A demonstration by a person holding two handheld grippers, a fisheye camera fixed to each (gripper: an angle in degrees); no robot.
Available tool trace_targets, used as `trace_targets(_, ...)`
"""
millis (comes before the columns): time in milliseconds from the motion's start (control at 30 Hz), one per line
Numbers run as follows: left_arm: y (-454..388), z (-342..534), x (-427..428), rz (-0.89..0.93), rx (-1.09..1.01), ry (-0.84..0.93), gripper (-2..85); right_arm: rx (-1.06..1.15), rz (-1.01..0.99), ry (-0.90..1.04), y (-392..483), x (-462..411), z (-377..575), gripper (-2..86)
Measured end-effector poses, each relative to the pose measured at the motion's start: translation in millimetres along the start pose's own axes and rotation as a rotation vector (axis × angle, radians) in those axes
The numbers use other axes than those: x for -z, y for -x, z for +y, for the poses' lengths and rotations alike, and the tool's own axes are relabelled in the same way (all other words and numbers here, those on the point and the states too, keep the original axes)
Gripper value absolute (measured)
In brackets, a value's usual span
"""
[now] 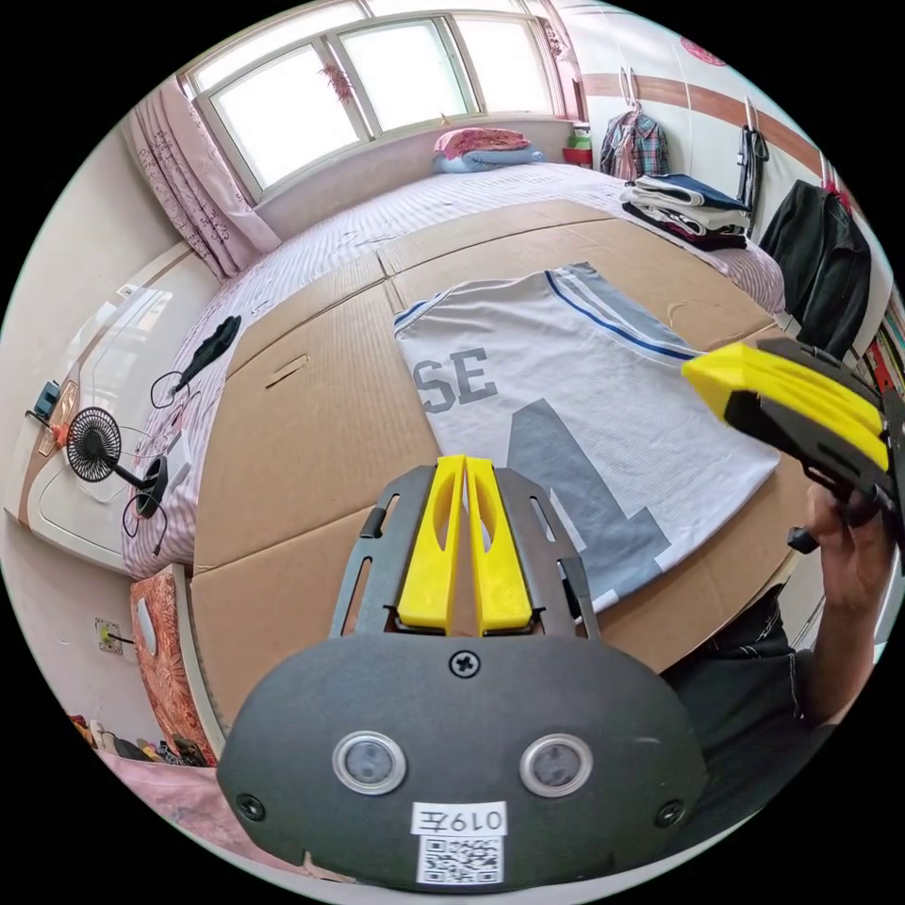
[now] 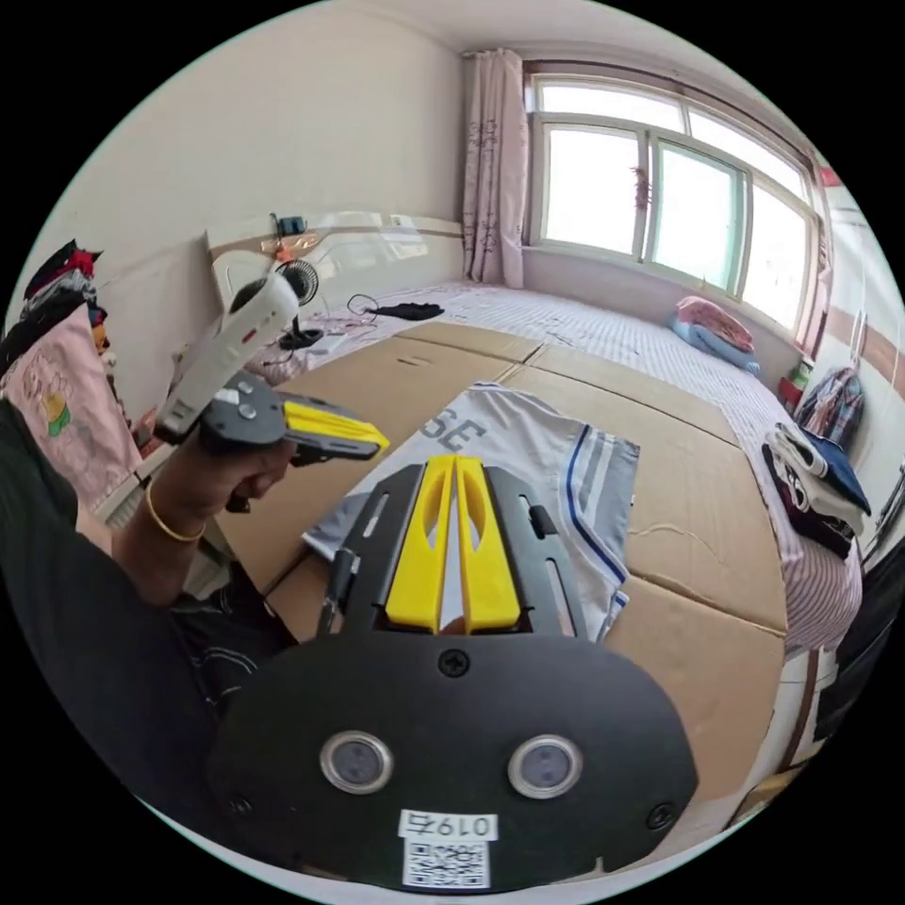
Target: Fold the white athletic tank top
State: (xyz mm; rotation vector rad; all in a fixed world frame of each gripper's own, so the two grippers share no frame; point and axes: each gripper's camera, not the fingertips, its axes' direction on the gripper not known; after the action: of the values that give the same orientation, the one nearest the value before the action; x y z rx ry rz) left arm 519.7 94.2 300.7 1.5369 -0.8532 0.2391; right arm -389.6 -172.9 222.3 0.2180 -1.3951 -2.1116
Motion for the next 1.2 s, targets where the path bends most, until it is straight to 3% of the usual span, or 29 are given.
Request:
trace_targets(133,3,5,-3,0.003,0.0,0.01,1.0,0.193,-0.05,0.155,56,10,-2,-1.0)
trace_targets(367,1,10,-4,-0.01,-0.009,0.026,1.2,0.409,0.368,0.047,181,43,-8,-0.9)
trace_targets(533,-5,11,-4,-0.032,-0.029,0.036,1.2,0.553,0.393,0.155,229,46,-29,0.5)
trace_targets(700,-9,13,-4,-0.031,-0.037,0.049,1.1,0.532,0.23,0.312,229,60,-58,13.0)
trace_targets(867,-16,12,-3,-0.032,-0.051,0.069,1.1,0.65,0.208,0.334,247,70,-70,10.6)
trace_targets(1200,-27,13,6,-0.082,-0.063,0.103,0.9,0.679,0.11,0.365,264,88,-97,2.0)
